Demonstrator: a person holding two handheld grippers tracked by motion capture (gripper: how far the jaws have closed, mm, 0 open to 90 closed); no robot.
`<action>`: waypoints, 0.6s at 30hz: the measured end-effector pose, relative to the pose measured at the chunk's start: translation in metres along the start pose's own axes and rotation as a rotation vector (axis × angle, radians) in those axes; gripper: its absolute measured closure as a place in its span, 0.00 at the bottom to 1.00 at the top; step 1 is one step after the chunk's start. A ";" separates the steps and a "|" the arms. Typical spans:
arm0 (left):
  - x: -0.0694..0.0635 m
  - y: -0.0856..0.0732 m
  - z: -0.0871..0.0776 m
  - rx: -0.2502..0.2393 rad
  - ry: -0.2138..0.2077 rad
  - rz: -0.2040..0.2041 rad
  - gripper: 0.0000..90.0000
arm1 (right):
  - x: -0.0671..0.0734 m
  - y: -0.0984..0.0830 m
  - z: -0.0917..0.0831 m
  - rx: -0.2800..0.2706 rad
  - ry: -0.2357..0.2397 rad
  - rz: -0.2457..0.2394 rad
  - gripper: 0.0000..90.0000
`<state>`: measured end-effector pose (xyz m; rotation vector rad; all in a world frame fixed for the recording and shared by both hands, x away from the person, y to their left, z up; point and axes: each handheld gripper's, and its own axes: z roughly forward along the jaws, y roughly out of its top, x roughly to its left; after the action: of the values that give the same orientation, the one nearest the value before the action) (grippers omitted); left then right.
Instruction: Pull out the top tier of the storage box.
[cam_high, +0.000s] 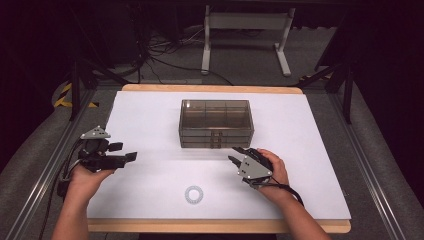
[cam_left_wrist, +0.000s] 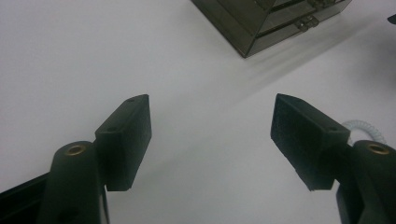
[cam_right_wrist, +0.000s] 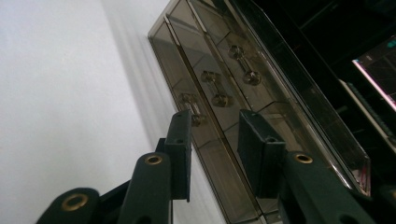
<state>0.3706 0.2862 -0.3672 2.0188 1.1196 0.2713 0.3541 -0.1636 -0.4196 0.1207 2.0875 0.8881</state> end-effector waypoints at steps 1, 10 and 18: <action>0.000 0.000 0.000 0.001 0.003 -0.001 0.33 | 0.002 0.000 0.001 0.004 -0.010 -0.011 0.73; -0.001 0.001 -0.002 -0.014 0.011 0.002 0.33 | 0.018 0.007 0.006 0.081 -0.109 -0.152 0.76; 0.000 0.001 -0.002 -0.026 0.022 -0.012 0.34 | 0.028 0.016 0.011 0.137 -0.172 -0.256 0.79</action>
<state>0.3699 0.2871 -0.3652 1.9903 1.1366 0.3009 0.3409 -0.1350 -0.4327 0.0015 1.9482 0.5616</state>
